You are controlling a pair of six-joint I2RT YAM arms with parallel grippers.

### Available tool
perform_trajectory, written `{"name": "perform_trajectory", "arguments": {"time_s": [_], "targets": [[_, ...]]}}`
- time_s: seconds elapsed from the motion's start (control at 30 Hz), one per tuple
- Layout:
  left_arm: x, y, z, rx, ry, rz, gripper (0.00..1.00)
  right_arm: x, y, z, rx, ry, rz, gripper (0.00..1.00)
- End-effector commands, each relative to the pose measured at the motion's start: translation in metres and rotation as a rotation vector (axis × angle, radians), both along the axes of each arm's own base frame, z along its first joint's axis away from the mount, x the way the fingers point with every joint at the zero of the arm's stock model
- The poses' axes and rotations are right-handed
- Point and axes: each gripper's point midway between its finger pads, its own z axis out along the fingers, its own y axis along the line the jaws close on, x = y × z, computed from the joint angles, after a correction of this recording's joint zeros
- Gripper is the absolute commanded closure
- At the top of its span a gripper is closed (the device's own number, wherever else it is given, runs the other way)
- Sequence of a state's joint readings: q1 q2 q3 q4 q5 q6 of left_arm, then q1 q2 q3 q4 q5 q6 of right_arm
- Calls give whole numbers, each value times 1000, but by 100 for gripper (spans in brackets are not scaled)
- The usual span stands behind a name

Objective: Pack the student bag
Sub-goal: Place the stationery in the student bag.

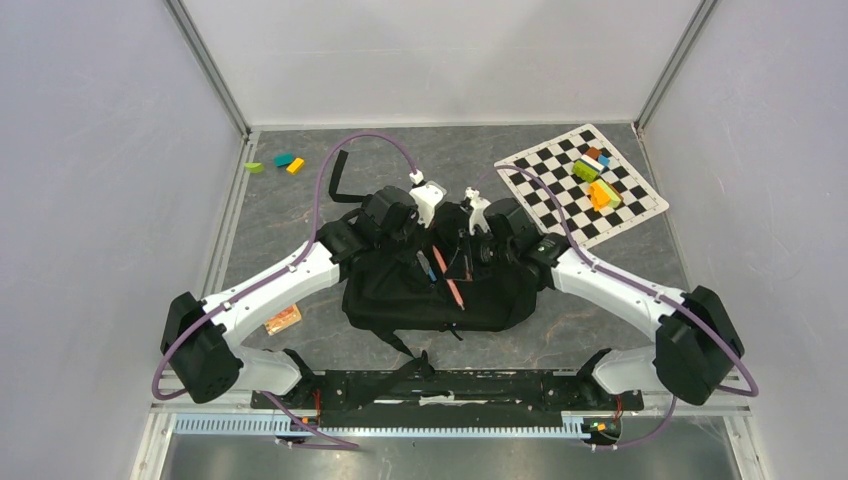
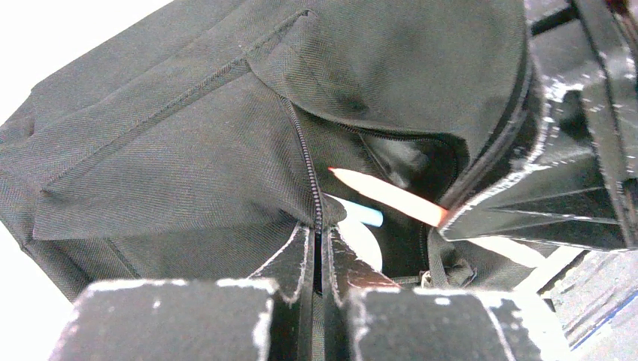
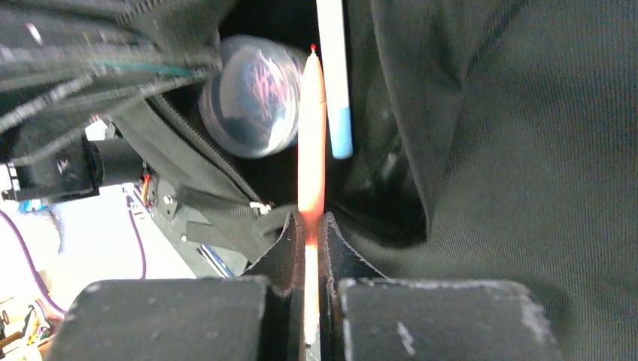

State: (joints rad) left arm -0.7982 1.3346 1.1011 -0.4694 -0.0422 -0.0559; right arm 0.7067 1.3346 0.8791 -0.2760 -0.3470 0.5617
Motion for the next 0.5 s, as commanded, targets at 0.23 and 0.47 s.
{"name": "perform_trajectory", "arguments": {"time_s": [0.23,0.47], "targets": [[2,-15,29,-101,-63,-29,98,66,51,32,69,-111,-28,100],[2,-15,30,-105,-63,-32,98,93,65,37,55,-151,-45,100]]}}
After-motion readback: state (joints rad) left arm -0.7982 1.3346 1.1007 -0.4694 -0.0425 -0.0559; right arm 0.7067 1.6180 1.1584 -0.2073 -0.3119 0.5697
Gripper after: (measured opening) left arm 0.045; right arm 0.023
